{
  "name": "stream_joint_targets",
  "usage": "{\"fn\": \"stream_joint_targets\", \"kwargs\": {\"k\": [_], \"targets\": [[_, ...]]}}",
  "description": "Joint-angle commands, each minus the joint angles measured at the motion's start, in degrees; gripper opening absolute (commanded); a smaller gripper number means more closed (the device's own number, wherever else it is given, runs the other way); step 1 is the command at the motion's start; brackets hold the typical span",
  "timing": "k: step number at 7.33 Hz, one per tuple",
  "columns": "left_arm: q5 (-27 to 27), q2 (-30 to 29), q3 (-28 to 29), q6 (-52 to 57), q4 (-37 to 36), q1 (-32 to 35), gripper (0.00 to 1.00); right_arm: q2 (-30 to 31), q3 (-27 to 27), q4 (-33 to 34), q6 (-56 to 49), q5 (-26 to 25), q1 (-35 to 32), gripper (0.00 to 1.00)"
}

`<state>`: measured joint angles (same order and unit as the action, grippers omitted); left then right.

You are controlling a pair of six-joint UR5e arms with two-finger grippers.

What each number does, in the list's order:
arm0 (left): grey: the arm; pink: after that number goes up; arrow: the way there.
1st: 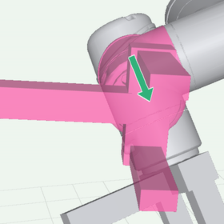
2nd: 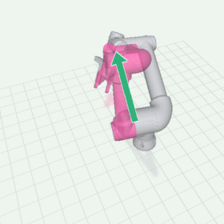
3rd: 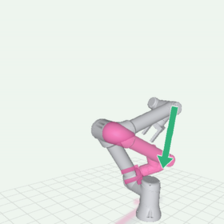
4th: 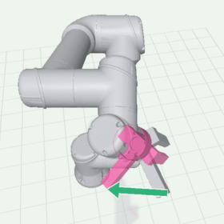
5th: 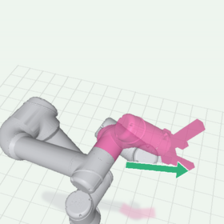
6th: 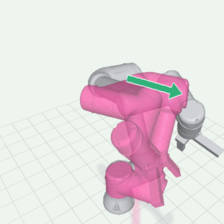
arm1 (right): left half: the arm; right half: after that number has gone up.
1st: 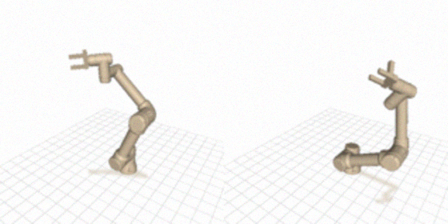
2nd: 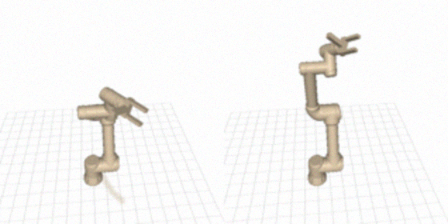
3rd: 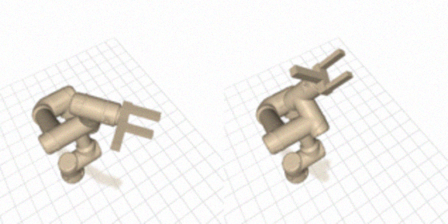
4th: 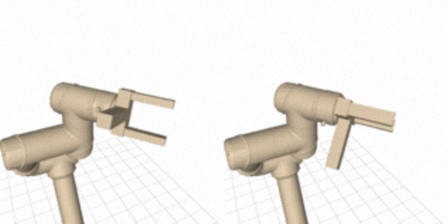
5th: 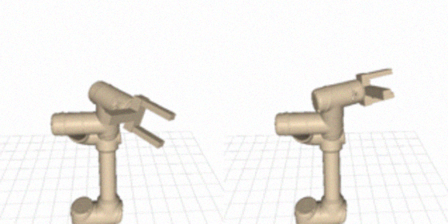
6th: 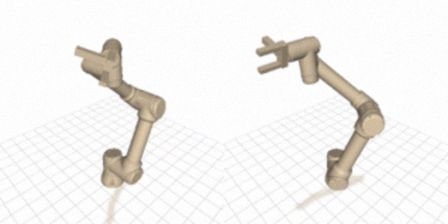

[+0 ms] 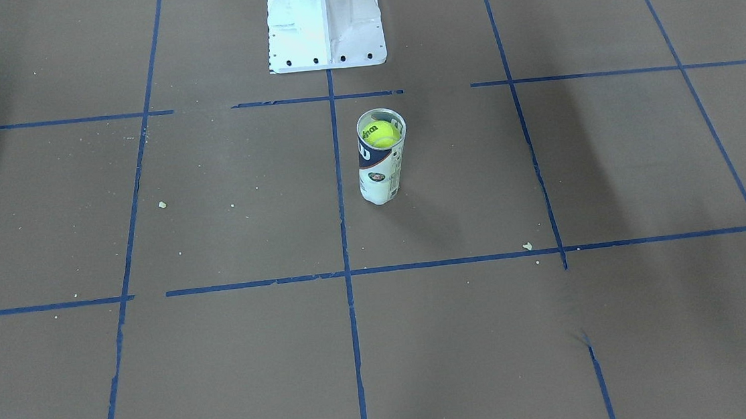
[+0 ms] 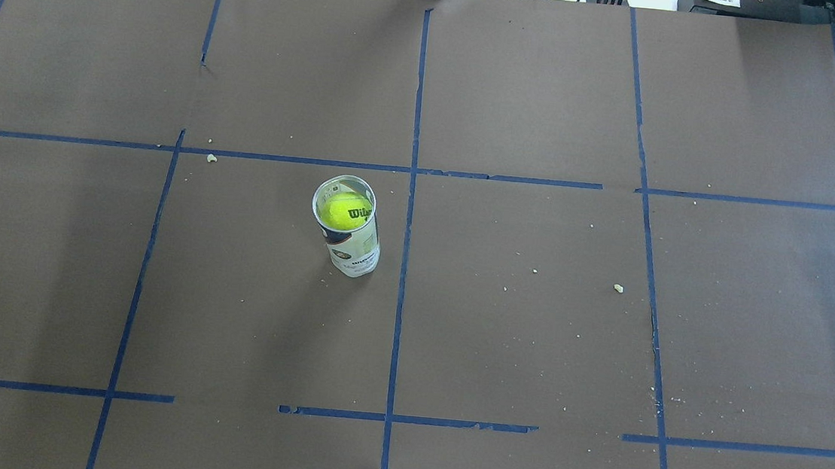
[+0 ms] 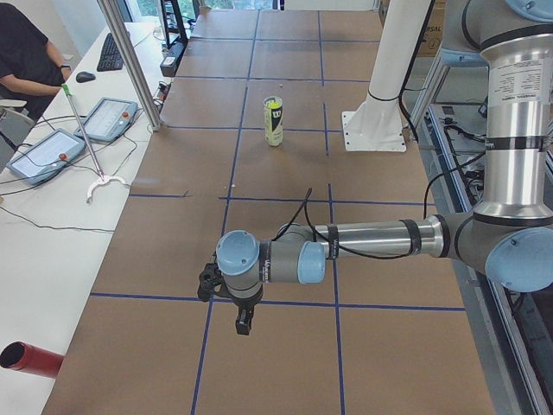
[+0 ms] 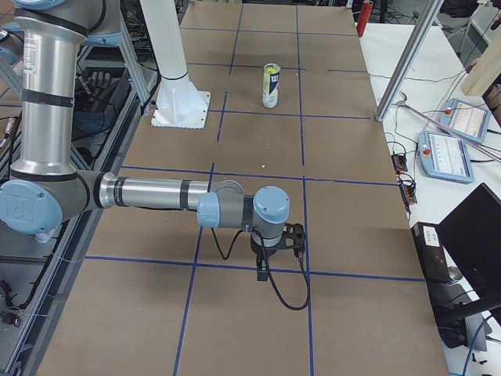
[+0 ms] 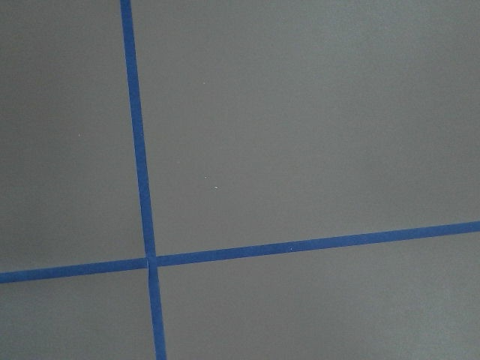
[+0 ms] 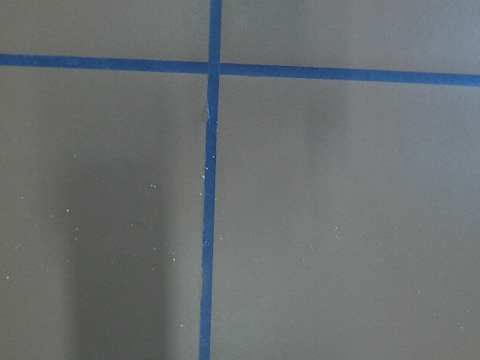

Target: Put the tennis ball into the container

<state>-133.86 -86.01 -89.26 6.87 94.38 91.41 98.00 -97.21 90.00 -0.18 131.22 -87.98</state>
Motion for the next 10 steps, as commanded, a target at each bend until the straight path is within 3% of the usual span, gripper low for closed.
{"fn": "stream_joint_targets", "kwargs": {"k": [1,4,10], "targets": [[0.0,-0.12,-0.39,-0.45,-0.07,-0.01,1.0,0.0,0.0,0.0,0.0,0.0,0.0,1.0],[-0.08,-0.21,-7.14,-10.97,-0.42,-0.18,1.0,0.0,0.0,0.0,0.0,0.0,0.0,1.0],[0.0,0.32,-6.46,-10.82,-0.34,-0.18,1.0,0.0,0.0,0.0,0.0,0.0,0.0,1.0]]}}
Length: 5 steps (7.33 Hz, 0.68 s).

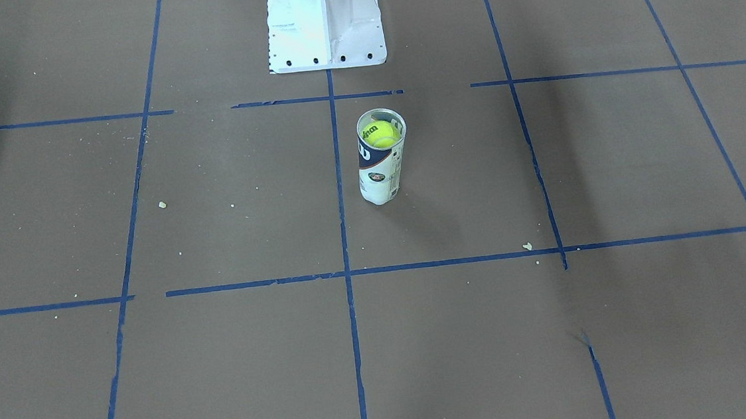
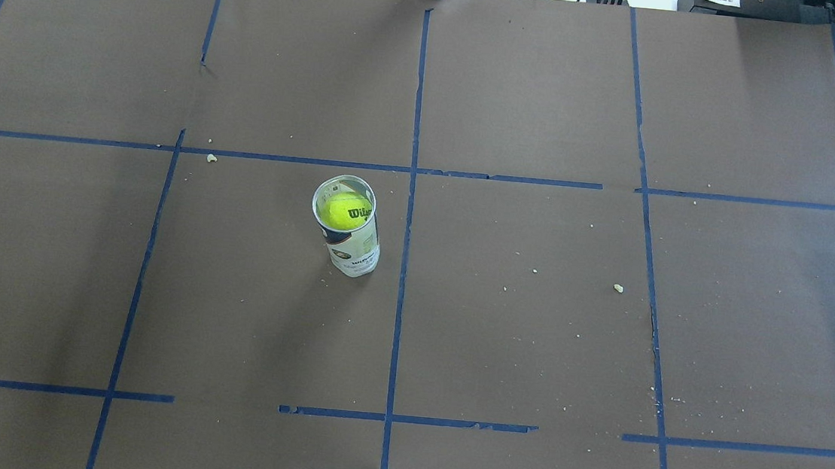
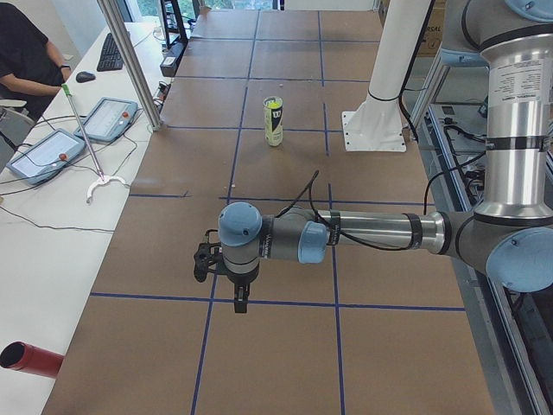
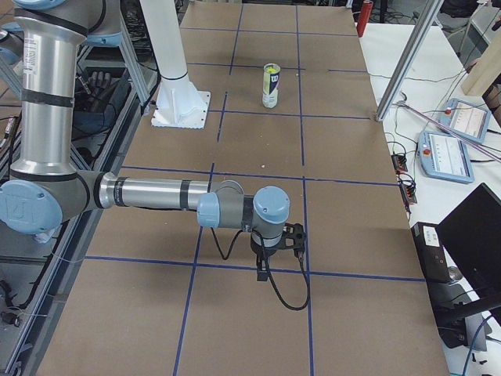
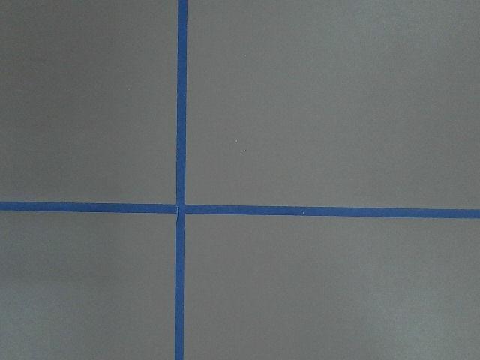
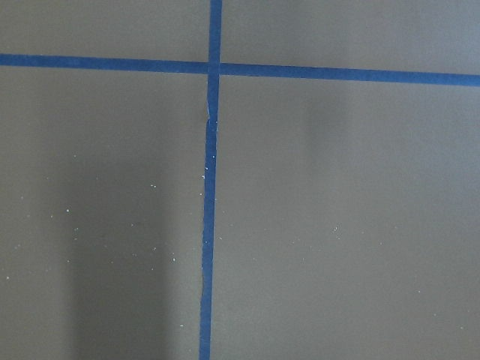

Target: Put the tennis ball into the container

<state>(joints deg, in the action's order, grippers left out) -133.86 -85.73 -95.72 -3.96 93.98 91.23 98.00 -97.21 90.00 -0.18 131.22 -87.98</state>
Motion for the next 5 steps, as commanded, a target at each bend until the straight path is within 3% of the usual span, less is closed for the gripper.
{"fn": "stream_joint_targets", "kwargs": {"k": [1,5], "targets": [[0.0,0.03,0.01,0.01,0.06,-0.09,1.0,0.0,0.0,0.0,0.0,0.0,0.0,1.0],[-0.09,-0.32,0.1,0.01,-0.03,-0.09,1.0,0.0,0.0,0.0,0.0,0.0,0.0,1.0]]}}
